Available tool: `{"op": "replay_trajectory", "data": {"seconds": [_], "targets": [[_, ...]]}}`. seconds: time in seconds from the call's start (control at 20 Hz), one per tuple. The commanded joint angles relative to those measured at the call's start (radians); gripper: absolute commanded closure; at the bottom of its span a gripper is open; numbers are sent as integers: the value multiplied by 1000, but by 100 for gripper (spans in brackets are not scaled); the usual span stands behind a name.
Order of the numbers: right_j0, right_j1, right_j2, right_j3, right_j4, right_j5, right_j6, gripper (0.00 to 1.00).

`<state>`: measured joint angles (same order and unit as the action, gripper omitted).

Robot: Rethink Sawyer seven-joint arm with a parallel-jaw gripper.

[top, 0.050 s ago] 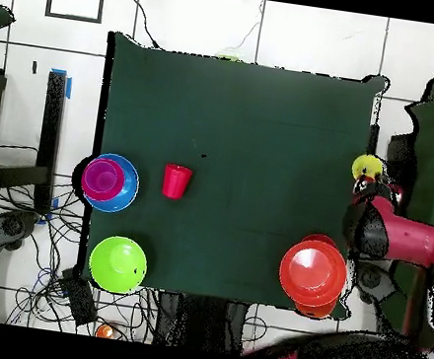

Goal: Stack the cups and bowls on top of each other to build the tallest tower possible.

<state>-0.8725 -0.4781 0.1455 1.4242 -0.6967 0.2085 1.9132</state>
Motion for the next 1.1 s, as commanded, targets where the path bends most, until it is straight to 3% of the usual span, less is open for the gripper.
{"op": "replay_trajectory", "data": {"seconds": [0.05,0.25,0.55,0.7,0.9,1.1], "targets": [[-143,-186,394,337,255,667,-465,100],[-219,-185,479,371,302,759,-534,100],[-291,-154,581,410,325,785,-561,100],[-307,-152,603,410,299,796,-582,100],[-311,-190,602,390,199,771,-625,100],[-340,-200,628,392,162,766,-659,100]]}}
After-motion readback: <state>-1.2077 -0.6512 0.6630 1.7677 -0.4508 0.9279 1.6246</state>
